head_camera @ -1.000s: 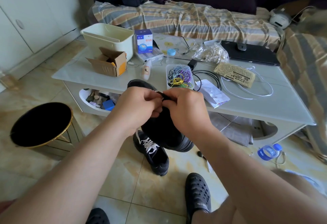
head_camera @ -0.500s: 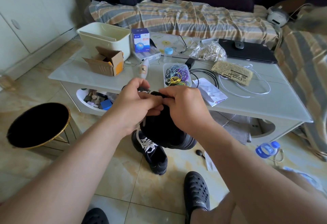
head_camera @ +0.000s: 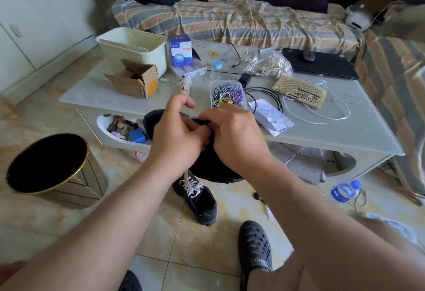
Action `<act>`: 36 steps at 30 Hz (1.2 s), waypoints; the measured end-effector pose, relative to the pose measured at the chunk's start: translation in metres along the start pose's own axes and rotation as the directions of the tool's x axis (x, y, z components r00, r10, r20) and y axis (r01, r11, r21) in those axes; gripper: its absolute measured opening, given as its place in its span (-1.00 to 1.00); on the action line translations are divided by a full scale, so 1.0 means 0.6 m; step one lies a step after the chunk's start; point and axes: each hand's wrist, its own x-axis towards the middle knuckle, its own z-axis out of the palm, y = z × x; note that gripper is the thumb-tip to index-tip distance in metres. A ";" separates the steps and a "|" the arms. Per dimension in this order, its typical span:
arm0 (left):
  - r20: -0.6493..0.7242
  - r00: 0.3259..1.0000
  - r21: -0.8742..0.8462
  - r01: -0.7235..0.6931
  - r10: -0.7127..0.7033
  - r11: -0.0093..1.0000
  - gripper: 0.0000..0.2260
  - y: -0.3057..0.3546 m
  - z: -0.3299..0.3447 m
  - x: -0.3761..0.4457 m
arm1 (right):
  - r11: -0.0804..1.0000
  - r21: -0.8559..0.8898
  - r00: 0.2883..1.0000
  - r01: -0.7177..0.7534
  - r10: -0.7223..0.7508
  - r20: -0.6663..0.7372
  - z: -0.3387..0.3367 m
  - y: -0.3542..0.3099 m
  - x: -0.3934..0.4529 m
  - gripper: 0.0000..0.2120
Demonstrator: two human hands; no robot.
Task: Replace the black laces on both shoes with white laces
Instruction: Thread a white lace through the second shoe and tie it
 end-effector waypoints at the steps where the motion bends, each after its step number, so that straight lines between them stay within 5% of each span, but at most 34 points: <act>1: -0.020 1.000 -0.061 0.009 -0.011 0.998 -0.57 0.003 0.000 0.001 | 1.000 0.005 1.000 0.007 -0.007 -0.012 -0.002 0.001 0.003 -0.68; 4: -0.004 0.995 -0.350 0.090 -0.098 0.933 -0.51 0.007 0.001 0.005 | 1.000 0.011 0.999 -0.003 0.004 -0.040 -0.009 0.005 0.012 -0.67; 9: 0.045 0.999 -0.056 -0.014 0.017 0.998 -0.58 -0.001 -0.006 0.001 | 0.998 0.054 0.999 -0.041 0.043 -0.029 -0.007 0.004 0.007 -0.68; 13: 0.068 0.990 -0.339 0.137 -0.121 0.931 -0.73 0.015 0.000 0.008 | 0.995 0.060 0.995 -0.086 0.089 -0.052 -0.017 0.018 0.009 -0.69; 16: 0.111 0.978 -0.390 0.209 -0.179 0.897 -0.71 0.010 -0.002 0.019 | 0.991 0.092 0.994 -0.095 0.098 -0.036 -0.019 0.016 0.004 -0.69; 24: 0.037 0.999 -0.129 0.033 -0.029 0.991 -0.83 -0.006 -0.001 0.017 | 0.799 0.373 0.873 -0.472 0.482 0.073 -0.014 0.015 0.001 -0.82; 29: -0.005 0.974 0.231 -0.219 0.226 0.948 -0.85 0.001 -0.005 0.001 | 0.444 0.680 0.774 -0.583 0.557 0.300 -0.018 0.001 -0.001 -0.94; 33: 0.002 0.944 0.358 -0.308 0.329 0.881 -0.74 0.010 -0.005 -0.008 | 0.649 0.525 0.817 -0.551 0.549 0.177 -0.004 0.002 -0.002 -0.93; 36: 0.102 0.907 0.384 -0.415 0.408 0.825 -0.45 0.005 -0.003 -0.009 | 0.620 0.566 0.789 -0.543 0.607 0.092 -0.002 0.006 0.001 -0.94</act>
